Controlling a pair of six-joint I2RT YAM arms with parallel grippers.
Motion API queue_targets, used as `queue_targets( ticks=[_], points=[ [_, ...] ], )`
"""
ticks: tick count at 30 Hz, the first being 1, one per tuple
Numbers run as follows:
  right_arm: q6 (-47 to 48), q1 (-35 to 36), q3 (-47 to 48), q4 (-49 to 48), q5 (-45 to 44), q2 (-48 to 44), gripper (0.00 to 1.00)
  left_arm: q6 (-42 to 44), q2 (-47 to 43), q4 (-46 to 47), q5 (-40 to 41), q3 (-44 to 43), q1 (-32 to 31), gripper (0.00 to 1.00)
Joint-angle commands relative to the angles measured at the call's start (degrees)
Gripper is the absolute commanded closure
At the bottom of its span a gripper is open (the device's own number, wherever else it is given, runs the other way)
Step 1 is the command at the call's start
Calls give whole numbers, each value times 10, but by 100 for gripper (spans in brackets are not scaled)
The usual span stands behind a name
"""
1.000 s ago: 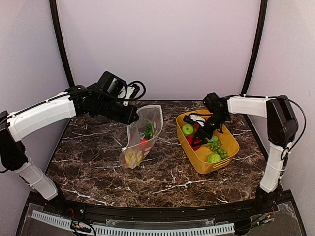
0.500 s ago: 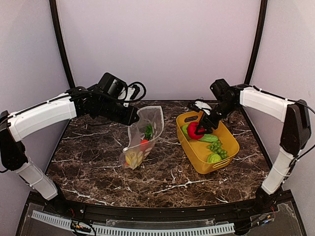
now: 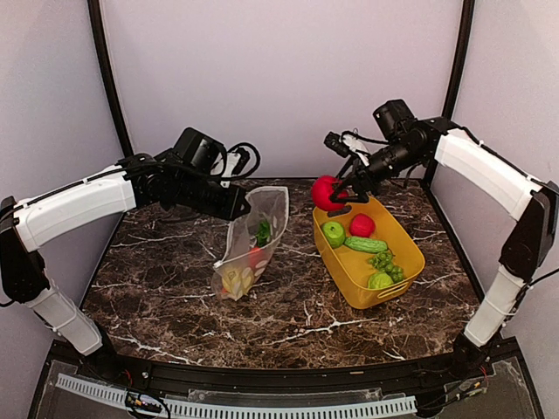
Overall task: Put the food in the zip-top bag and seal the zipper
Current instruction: Place the fake fruit in the zipper food storage bag.
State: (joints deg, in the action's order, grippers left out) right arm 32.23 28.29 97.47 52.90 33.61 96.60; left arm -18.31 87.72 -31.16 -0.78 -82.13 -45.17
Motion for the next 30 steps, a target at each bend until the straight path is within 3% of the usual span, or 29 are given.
queue_targets(
  ticks=[1,18,30],
  points=[
    [-22,14,55,21,72,15,42,-6,-16,12,-4,-8,0,99],
    [-83,75,158,4,190,73,41,-31,-22,48,-7,8,-1,99],
    [-101,112,181,-15,200,136,42,-56,-37,69,-3,24,-1,99]
  ],
)
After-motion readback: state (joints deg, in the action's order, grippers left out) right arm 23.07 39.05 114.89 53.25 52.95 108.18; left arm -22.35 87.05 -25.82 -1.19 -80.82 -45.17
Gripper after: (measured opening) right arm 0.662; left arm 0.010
